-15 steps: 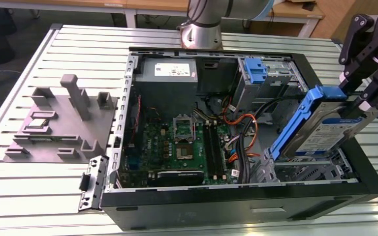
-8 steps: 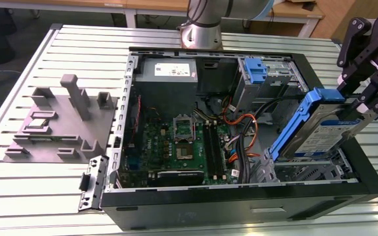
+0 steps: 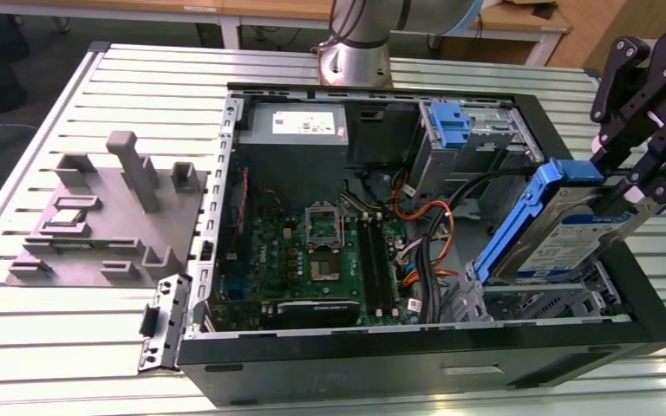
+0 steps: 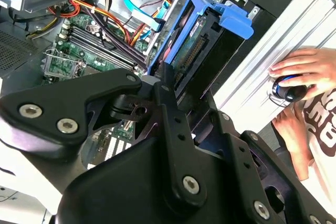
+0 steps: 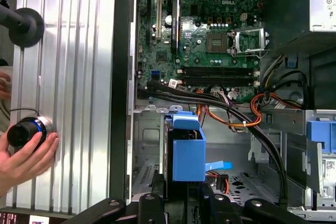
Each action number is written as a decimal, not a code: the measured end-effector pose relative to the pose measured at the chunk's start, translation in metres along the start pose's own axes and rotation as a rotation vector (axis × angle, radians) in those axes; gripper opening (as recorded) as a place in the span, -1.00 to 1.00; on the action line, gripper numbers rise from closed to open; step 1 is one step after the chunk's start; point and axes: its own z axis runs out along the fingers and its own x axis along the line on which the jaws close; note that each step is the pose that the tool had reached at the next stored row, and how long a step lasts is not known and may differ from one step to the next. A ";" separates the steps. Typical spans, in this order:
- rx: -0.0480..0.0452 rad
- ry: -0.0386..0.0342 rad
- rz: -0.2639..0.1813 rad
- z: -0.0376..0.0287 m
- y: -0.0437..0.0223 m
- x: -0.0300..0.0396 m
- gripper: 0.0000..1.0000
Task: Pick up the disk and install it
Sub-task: 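Insert the disk into the insertion slot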
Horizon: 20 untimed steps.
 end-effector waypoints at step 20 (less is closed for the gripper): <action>0.0000 0.0000 0.000 0.0105 -0.0048 -0.0001 -0.30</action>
